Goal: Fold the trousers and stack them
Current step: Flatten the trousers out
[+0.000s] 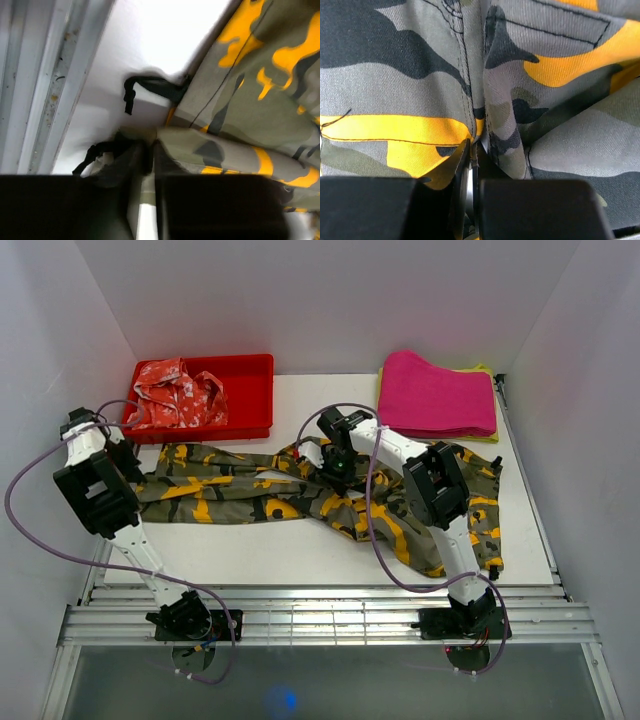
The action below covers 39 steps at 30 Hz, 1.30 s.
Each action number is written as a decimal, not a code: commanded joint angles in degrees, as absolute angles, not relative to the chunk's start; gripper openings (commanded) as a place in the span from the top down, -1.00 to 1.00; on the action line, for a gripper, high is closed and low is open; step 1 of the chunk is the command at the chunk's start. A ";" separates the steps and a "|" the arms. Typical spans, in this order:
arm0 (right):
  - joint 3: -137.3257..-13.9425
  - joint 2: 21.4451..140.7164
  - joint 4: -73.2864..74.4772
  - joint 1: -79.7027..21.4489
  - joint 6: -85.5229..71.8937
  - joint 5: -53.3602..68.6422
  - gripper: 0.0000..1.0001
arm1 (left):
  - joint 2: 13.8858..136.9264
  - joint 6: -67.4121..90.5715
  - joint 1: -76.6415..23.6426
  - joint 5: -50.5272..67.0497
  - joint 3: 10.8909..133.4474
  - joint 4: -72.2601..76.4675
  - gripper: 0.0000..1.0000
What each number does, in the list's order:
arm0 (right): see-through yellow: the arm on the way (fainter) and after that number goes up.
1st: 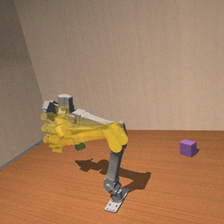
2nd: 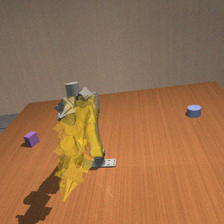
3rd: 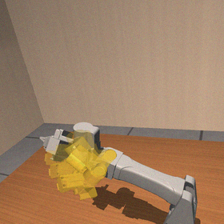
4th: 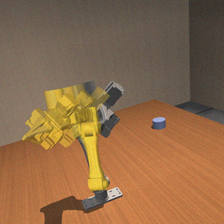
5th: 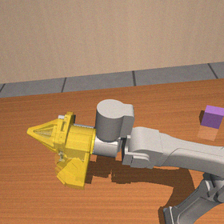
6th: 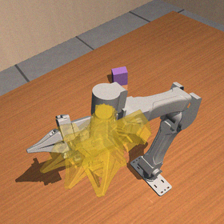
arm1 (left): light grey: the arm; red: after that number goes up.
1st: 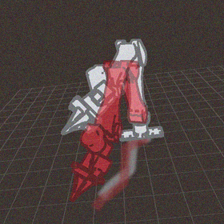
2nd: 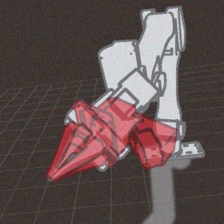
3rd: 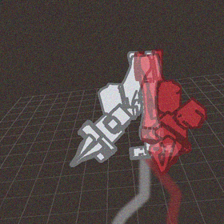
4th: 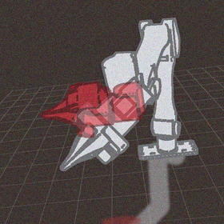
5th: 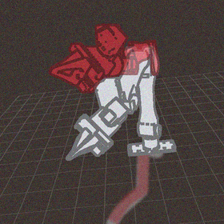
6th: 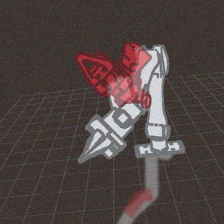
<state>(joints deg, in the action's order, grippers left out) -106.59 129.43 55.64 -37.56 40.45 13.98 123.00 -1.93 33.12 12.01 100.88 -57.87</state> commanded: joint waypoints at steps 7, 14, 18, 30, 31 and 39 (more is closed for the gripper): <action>-111.08 128.85 59.41 -36.39 36.39 17.48 0.08 | 94.44 -16.58 33.40 19.06 89.05 -47.63 -0.96; -115.50 120.25 60.47 -35.77 31.90 17.85 -0.75 | 83.51 -28.38 32.43 29.35 77.45 -55.98 -0.82; -110.40 113.22 60.12 -31.31 31.47 17.66 -0.96 | 82.88 -28.92 30.68 32.08 70.41 -55.46 -0.61; -76.51 90.54 63.90 -2.85 39.28 13.90 -0.83 | 92.80 -22.33 22.77 22.60 62.40 -43.42 -0.19; -74.38 88.79 63.72 -1.07 40.24 13.19 -0.82 | 93.77 -22.15 22.68 21.98 62.14 -42.72 -0.18; -59.86 88.24 56.10 8.87 45.09 6.16 -0.64 | 96.07 -26.36 23.02 11.45 56.18 -42.80 -0.11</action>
<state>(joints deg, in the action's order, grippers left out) -62.02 89.03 60.45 8.36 42.24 9.13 98.17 -23.64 22.76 18.20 59.92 -42.76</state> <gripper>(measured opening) 0.826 0.557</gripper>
